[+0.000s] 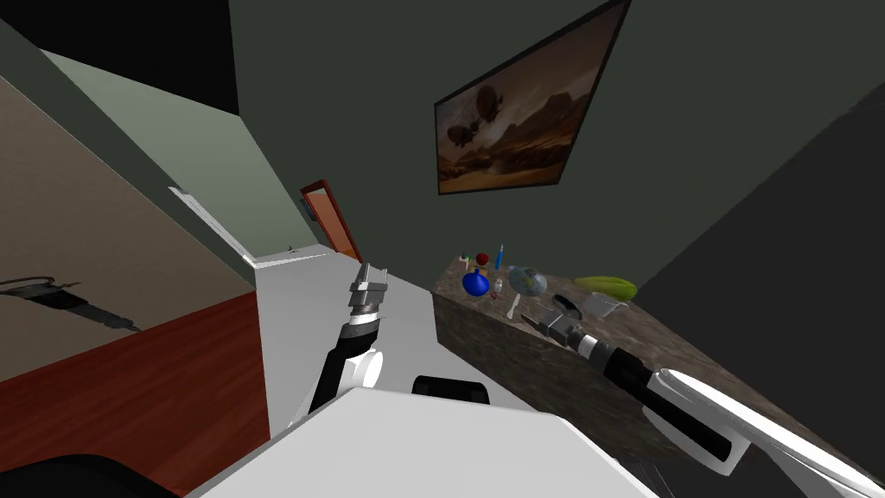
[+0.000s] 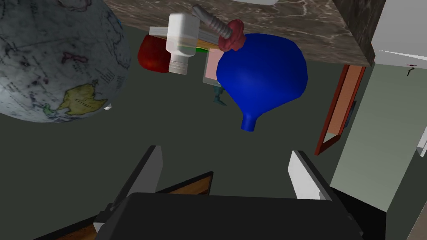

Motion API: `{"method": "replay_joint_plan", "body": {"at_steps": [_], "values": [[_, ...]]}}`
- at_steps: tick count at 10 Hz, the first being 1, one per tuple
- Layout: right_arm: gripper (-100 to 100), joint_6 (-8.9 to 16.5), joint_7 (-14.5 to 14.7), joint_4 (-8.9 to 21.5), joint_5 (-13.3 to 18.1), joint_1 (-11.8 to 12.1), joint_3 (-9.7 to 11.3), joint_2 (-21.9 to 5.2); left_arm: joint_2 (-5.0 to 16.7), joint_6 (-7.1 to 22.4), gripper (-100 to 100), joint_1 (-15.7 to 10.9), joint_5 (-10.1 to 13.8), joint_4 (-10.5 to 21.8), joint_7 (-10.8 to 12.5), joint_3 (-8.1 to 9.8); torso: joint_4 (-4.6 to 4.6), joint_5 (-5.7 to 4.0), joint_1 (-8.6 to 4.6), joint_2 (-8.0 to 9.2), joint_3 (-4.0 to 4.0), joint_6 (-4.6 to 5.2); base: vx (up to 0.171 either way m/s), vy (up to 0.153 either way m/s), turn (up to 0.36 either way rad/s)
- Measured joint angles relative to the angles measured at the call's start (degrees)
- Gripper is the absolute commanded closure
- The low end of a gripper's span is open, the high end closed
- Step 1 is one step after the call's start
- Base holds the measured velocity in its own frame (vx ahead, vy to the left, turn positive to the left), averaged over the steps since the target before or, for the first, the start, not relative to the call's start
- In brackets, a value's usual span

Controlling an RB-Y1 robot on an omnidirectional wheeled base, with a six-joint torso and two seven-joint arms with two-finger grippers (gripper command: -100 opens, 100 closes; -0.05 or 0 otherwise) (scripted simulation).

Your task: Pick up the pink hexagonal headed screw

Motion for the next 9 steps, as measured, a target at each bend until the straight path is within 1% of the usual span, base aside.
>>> {"method": "replay_joint_plan", "body": {"at_steps": [1,3,4,5,7,8,9], "values": [[-100,-0.50,0.96,2.36,1.83,-0.62,0.41,-1.58,0.00,0.00,0,0.00,0.00,0.00,0.00,0.00,-0.01,0.03,0.14,-0.03,-0.02,-0.01,0.052,0.089,0.056],[-100,-0.97,1.98,4.44,3.96,-0.47,0.44,-4.52,0.00,0.00,0,0.00,0.00,0.00,0.00,0.00,-0.01,0.01,0.02,-0.03,-0.02,0.00,0.070,0.097,0.147],[-100,-1.72,2.73,6.39,5.50,-0.07,0.06,-6.37,0.00,0.00,0,0.00,0.00,0.00,0.00,0.00,-0.02,0.03,0.11,-0.10,-0.06,0.00,0.075,0.087,0.045],[-100,-2.09,3.21,7.21,6.32,0.00,0.05,-7.44,0.00,0.00,0,0.01,0.00,0.00,0.00,0.00,-0.02,0.02,0.06,-0.08,-0.05,0.04,0.066,0.098,0.081],[-100,-2.15,3.64,9.60,9.22,-0.19,0.58,-11.41,0.00,0.00,0,0.01,0.00,0.00,0.00,0.00,-0.04,0.05,0.18,-0.18,-0.10,0.00,0.096,0.110,0.095],[-100,-2.72,4.43,10.79,10.04,0.08,0.43,-11.67,0.00,0.00,0,0.01,0.00,0.00,0.00,0.00,-0.03,0.02,0.09,-0.12,-0.07,0.04,0.071,0.086,0.093],[-100,-3.25,4.91,12.19,11.18,0.09,0.53,-12.99,0.00,0.00,0,0.01,0.00,0.00,0.00,0.00,-0.02,0.02,0.06,-0.08,-0.05,0.01,0.080,0.117,0.144]]}}
